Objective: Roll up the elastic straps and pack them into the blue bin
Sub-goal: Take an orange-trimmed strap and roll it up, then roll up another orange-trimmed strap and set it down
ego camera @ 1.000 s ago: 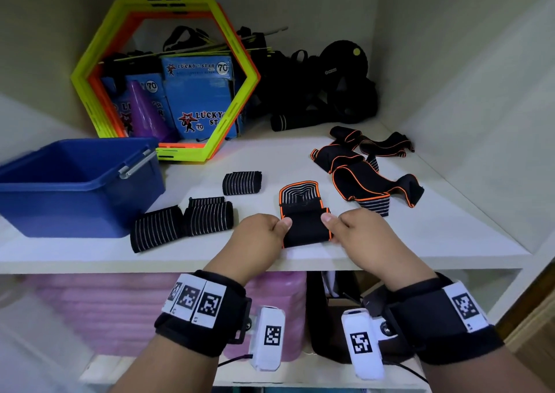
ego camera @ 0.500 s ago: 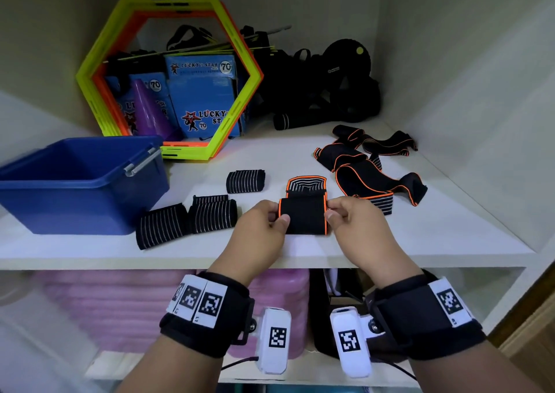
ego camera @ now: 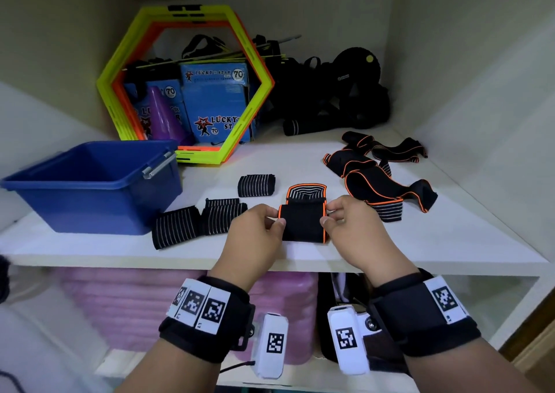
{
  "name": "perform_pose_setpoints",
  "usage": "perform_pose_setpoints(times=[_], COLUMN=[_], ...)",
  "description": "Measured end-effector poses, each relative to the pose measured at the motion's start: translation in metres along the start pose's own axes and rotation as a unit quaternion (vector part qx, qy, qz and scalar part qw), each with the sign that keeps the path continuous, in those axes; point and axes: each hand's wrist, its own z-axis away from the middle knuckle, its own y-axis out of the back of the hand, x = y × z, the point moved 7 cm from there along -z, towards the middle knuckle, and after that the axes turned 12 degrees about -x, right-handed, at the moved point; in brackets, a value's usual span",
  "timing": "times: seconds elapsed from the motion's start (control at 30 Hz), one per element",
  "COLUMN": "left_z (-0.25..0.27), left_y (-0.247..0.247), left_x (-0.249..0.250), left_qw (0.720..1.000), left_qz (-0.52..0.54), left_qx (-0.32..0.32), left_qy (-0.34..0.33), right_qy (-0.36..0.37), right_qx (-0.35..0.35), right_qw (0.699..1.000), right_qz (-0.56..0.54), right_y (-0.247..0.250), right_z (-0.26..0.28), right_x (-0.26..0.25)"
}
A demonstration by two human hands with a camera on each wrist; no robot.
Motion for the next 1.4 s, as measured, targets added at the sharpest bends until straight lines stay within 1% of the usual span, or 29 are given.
perform_pose_setpoints(times=[0.2,0.33,0.43,0.47,0.57,0.67,0.77,0.83,0.9,0.97,1.07,1.13,1.23,1.4], left_z=[0.005,0.004,-0.004,-0.009,-0.028,-0.046,-0.061,-0.077,-0.092,-0.103,-0.106,-0.106,-0.107,-0.106], left_y=[0.026,0.047,0.067,0.071,0.067,0.047,0.018,-0.005,-0.031,-0.060,-0.101,-0.123,-0.141,-0.148], left_x=[-0.014,-0.017,-0.002,0.007,0.047,0.096,0.140,0.157,0.163,0.168,0.168,0.164,0.164,0.172], left_qw=[0.999,0.998,0.998,0.998,0.992,0.974,0.949,0.942,0.940,0.931,0.904,0.892,0.889,0.889], left_qz=[-0.045,-0.063,-0.055,-0.056,-0.111,-0.170,-0.216,-0.213,-0.189,-0.188,-0.234,-0.266,-0.281,-0.267], left_qx=[0.004,0.007,0.034,0.033,-0.002,-0.064,-0.132,-0.175,-0.228,-0.274,-0.330,-0.341,-0.331,-0.336], left_qy=[0.004,0.006,-0.006,-0.016,-0.064,-0.137,-0.187,-0.191,-0.169,-0.152,-0.139,-0.134,-0.144,-0.160], right_qy=[0.026,0.024,0.012,0.012,0.006,-0.025,-0.080,-0.119,-0.150,-0.168,-0.172,-0.152,-0.137,-0.140], right_qx=[-0.037,-0.057,-0.050,-0.045,-0.032,-0.031,-0.037,-0.036,-0.050,-0.074,-0.118,-0.155,-0.190,-0.259], right_qw=[0.999,0.998,0.999,0.999,0.998,0.987,0.977,0.973,0.969,0.964,0.953,0.940,0.926,0.881], right_qz=[0.008,-0.002,-0.011,-0.008,0.044,0.153,0.192,0.196,0.190,0.193,0.219,0.265,0.295,0.371], right_y=[-0.026,-0.030,-0.012,-0.002,0.040,0.087,0.132,0.162,0.181,0.192,0.193,0.184,0.169,0.146], right_z=[-0.012,-0.015,-0.014,-0.013,-0.010,-0.016,-0.031,-0.043,-0.056,-0.067,-0.085,-0.098,-0.127,-0.159], right_x=[-0.021,-0.023,-0.016,-0.014,-0.013,-0.003,0.019,0.033,0.048,0.058,0.064,0.062,0.066,0.069])
